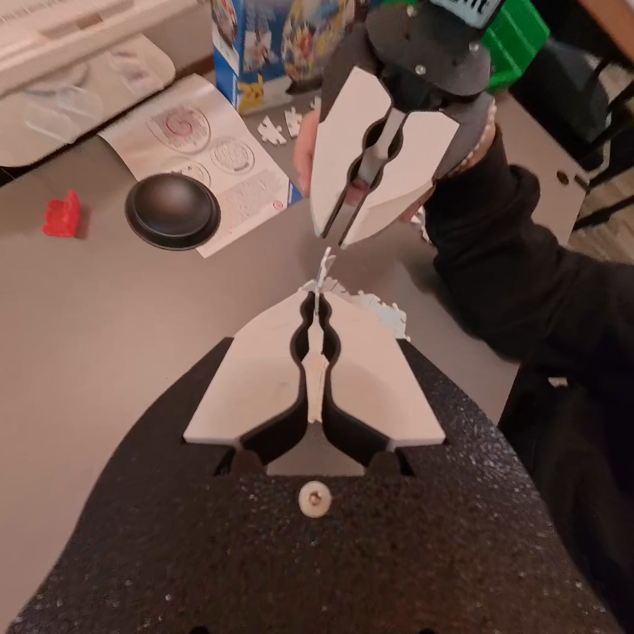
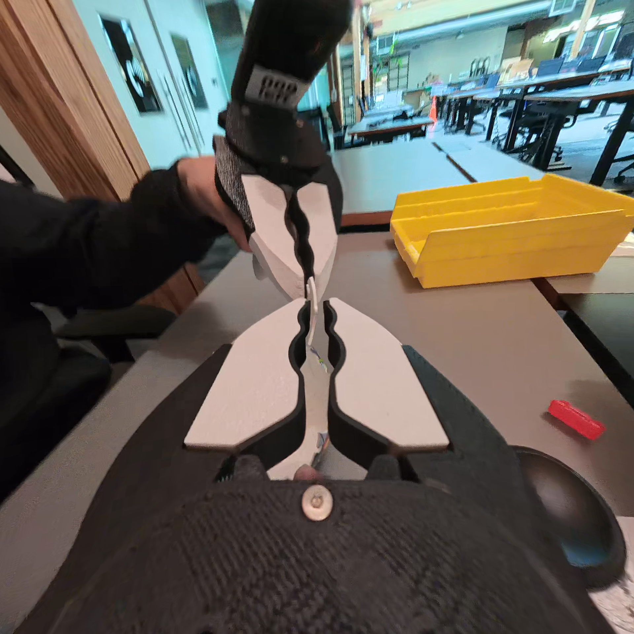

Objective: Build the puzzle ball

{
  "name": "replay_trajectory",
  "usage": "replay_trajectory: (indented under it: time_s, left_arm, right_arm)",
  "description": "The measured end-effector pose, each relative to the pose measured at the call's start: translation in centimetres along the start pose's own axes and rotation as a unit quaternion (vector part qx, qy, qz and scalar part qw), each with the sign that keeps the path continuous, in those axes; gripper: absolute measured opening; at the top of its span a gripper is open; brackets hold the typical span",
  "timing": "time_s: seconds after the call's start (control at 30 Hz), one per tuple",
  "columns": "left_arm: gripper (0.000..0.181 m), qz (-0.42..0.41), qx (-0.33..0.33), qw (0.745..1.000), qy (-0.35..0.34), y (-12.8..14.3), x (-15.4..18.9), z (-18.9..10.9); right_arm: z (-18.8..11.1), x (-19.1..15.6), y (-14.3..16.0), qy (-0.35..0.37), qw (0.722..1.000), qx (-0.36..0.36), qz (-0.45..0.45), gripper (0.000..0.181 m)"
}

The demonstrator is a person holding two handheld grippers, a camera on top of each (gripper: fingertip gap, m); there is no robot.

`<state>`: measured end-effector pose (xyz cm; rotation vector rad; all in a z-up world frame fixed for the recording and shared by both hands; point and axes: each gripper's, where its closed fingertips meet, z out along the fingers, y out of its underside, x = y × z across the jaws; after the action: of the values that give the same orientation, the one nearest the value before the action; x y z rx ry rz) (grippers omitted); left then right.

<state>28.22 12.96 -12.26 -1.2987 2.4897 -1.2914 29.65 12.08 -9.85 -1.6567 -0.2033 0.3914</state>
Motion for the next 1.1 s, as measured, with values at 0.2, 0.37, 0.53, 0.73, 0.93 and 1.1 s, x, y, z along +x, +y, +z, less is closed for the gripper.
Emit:
replay_trajectory:
  time_s: [0.2,0.37,0.53,0.73,0.93,1.1]
  left_arm:
    - [0.002,0.031,-0.080,0.996,0.011,1.8,0.3,1.3]
    - [0.002,0.050,-0.103,0.993,0.009,2.4,0.1,2.2]
    - [0.002,0.073,-0.126,0.989,0.000,2.7,-0.2,2.6]
    - [0.002,0.080,-0.150,0.985,-0.010,3.1,-0.6,3.0]
    - [0.003,0.094,-0.138,0.986,-0.031,2.6,-1.3,3.2]
    - [0.026,0.079,-0.086,0.991,-0.068,2.3,-2.6,2.3]
  right_arm:
    - [1.2,-1.1,2.7,-0.026,0.995,-0.086,-0.042,0.005]
    - [1.2,-0.9,4.2,-0.022,0.989,-0.131,-0.064,0.004]
    - [1.2,-0.8,5.0,-0.025,0.986,-0.154,-0.058,0.003]
    - [1.3,-0.5,5.7,-0.016,0.981,-0.169,-0.098,0.004]
    - [1.2,0.3,5.7,-0.007,0.984,-0.160,-0.081,0.002]
    - [0.6,1.0,7.2,0.001,0.981,-0.184,-0.063,0.002]
